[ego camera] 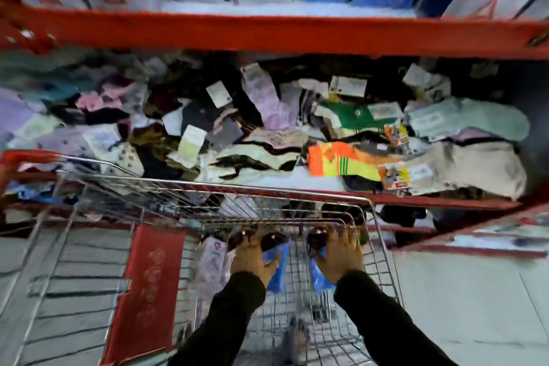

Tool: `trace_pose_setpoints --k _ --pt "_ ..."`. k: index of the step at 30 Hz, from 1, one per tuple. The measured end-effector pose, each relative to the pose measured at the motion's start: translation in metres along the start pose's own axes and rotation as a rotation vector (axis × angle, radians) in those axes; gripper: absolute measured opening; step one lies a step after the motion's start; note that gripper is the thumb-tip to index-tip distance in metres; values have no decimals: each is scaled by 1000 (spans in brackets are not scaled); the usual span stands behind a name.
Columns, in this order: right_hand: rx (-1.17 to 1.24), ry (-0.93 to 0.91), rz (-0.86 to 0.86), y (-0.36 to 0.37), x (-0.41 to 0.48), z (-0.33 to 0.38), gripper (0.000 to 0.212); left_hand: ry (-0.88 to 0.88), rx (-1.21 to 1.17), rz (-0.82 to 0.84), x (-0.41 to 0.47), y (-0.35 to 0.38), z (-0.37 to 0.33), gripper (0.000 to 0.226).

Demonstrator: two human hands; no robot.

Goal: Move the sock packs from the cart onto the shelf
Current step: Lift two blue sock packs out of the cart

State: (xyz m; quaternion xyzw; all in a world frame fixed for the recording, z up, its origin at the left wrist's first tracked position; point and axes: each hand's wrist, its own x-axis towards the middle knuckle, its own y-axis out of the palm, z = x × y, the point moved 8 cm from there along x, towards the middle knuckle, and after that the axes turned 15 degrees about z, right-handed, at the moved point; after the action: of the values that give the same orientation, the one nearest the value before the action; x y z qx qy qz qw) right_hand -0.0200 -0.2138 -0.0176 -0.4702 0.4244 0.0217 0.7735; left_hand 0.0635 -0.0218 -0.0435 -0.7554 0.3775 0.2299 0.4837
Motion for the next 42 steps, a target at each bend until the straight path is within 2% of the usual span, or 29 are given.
trace_pose_setpoints --k 3,5,6,7,8,11,12,15,16,20,23,27,29,32,37,42 --pt "75 124 122 39 37 -26 92 -139 -232 74 39 41 35 91" --pt "74 186 189 62 55 -38 96 -259 -446 118 55 65 51 68" --pt "66 203 196 67 59 -39 98 -263 -489 107 59 68 50 55" --pt "63 213 193 75 66 -42 101 -284 -506 76 67 74 54 47" --pt "59 221 187 77 70 -41 104 -297 -426 59 74 73 53 48" --pt "52 240 152 86 83 -43 110 -382 -241 67 92 87 64 92" --pt "39 249 135 87 84 -43 111 -397 -191 84 94 88 63 100" --pt "26 250 86 86 89 -42 108 -375 28 29 101 80 54 111" --pt "27 252 81 86 90 -42 108 -378 45 13 101 77 50 115" --pt "44 251 100 82 86 -44 111 -414 -26 123 99 87 45 126" --pt "90 246 82 76 75 -44 112 -384 -30 135 88 87 42 125" --pt "201 204 36 57 43 -39 109 -314 -196 51 57 71 32 112" --pt "221 181 1 42 20 -34 117 -267 -229 -1 37 53 22 107" --pt "243 130 -79 12 -18 -22 130 -173 -228 -86 6 20 4 115" --pt "190 -42 -311 -57 -85 7 134 2 -208 -293 -66 -48 -33 117" --pt "293 -231 -571 -135 -150 29 134 169 -214 -471 -131 -111 -75 116"
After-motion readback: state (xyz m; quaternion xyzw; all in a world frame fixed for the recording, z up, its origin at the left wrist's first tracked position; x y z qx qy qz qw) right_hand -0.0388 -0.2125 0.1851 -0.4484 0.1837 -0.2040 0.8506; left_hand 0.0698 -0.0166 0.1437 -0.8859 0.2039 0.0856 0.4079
